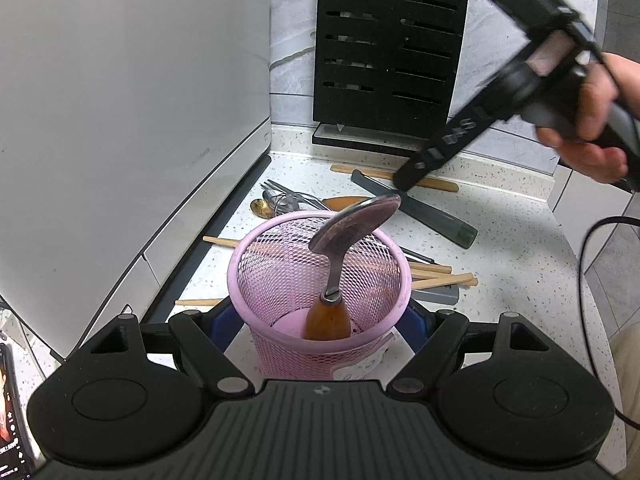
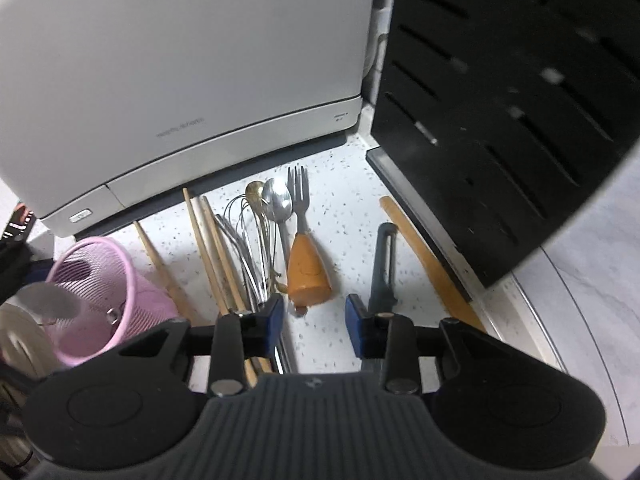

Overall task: Organize utensils
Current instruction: 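Grasp the orange-handled fork by its tines with the right tool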

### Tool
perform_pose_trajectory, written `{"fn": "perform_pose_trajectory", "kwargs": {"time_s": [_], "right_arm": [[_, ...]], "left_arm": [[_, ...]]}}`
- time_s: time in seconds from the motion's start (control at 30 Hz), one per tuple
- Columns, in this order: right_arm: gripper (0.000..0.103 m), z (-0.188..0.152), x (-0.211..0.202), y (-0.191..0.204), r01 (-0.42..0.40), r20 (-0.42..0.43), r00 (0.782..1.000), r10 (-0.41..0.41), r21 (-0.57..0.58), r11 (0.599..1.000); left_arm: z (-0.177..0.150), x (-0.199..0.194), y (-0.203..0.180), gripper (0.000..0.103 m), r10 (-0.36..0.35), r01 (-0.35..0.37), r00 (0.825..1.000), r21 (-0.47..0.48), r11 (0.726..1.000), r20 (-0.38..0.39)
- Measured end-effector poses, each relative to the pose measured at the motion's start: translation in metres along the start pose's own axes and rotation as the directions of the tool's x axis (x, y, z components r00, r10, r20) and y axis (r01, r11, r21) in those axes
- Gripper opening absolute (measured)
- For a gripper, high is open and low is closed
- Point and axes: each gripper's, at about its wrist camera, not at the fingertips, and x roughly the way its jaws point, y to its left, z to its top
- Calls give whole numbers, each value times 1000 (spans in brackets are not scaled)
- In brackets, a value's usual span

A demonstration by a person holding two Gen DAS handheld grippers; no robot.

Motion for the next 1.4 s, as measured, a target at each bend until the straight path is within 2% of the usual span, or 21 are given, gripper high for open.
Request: {"fn": "perform_pose_trajectory", "kwargs": {"time_s": [0.33,0.43,0.77,0.8,1.07,1.4], "right_arm": [[25,40,48,14,-10,-72,997,7,-52,999],[20,49,61,18,-7,-87,996,1,-65,998],[15,67,93,22,5,-133,991,-13,-58,998],[15,68,96,22,16,-158,987,-25,-58,998],[10,68,106,19,22,-188,982,-30,-48,999],[8,50,92,8,25,-161,986,-29,-25,999]], "left_arm": [[1,2,-1,92,7,-7,1000,-4,1000,-6],[1,2,-1,92,7,-7,1000,-4,1000,-9],[5,3,-1,91,5,-5,1000,-2,1000,-16],[5,4,-1,91,5,-5,1000,-2,1000,-16],[6,4,-1,91,3,-3,1000,0,1000,-19],[6,4,1,91,3,-3,1000,-2,1000,-18]]}}
